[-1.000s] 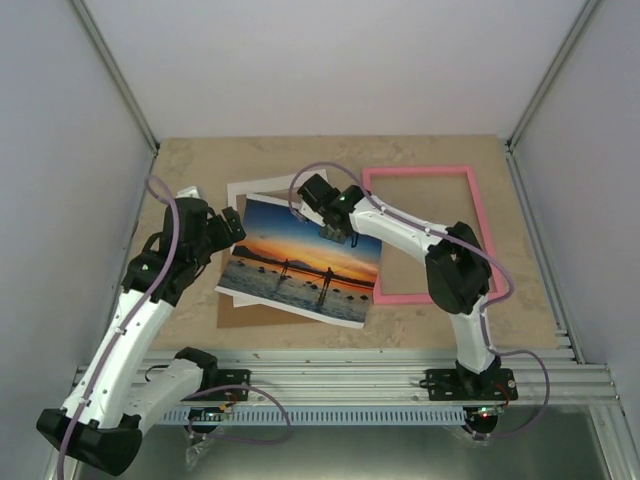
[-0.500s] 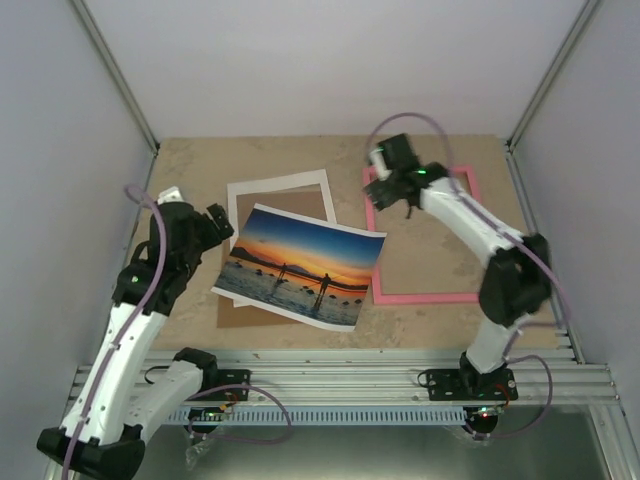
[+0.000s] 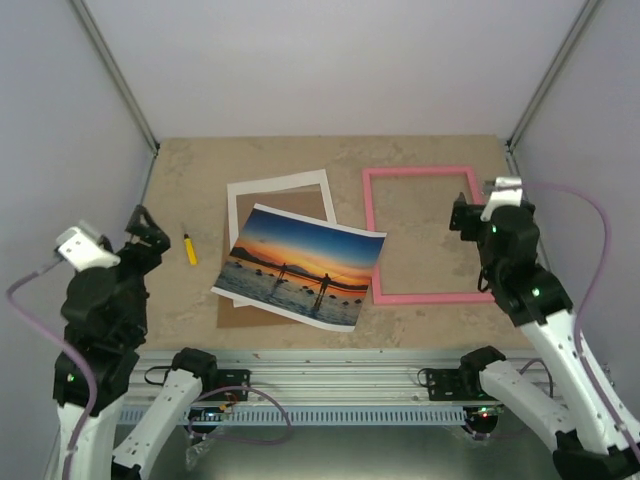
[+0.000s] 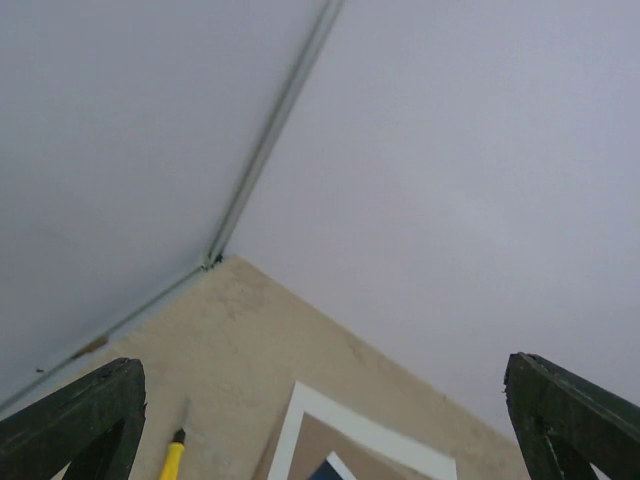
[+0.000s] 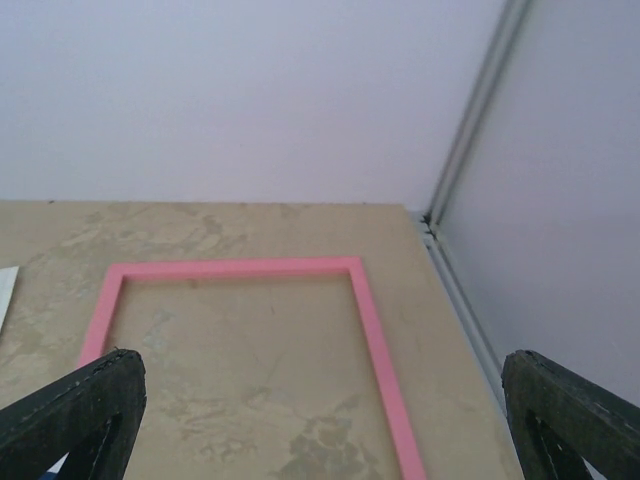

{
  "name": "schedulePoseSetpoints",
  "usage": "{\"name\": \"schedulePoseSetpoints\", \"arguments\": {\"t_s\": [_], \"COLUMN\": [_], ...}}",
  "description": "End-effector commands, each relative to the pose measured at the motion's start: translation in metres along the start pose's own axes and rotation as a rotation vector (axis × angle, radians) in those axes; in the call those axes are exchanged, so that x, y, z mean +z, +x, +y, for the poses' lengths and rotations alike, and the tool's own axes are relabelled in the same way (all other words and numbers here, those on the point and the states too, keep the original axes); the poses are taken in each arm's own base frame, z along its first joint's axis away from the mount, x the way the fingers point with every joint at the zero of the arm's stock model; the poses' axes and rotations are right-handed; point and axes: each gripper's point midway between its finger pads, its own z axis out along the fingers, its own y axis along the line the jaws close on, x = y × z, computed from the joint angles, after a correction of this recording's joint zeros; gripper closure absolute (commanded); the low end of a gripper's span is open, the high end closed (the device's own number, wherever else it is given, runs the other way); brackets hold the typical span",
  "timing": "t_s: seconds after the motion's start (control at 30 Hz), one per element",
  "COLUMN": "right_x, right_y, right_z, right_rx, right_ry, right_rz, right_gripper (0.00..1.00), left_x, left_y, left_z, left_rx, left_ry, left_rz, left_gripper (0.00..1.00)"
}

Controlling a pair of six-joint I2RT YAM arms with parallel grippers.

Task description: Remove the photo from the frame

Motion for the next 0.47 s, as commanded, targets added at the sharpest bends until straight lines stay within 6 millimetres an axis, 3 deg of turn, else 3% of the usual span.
{"name": "schedulePoseSetpoints", "arguments": {"t_s": [0.0,0.17,0.43], "right_x": [-0.024,-0.040,-0.040], "right_y": [0.009,0.017,0.014], "right_z": [-0.032,-0.044,-0.039], "right_rx": [0.138,0.211,0.209], "right_ry": [0.106,0.117,0.082], "right_rz": [-0.082,-0.132,-0.151], "right_gripper": [0.02,0.02,0.02], "left_x": [-0.024,-0.040,-0.032], "left_y": [-0.024,-0.024,-0.015], "left_z": [0.030,0.045,0.047], "left_rx": [-0.033,-0.065,-0.031], "left_ry": [-0.076,-0.063,-0.082], "left_rz": [-0.152,-0.230,-0.217], "left_gripper": [0.00,0.00,0.00]}}
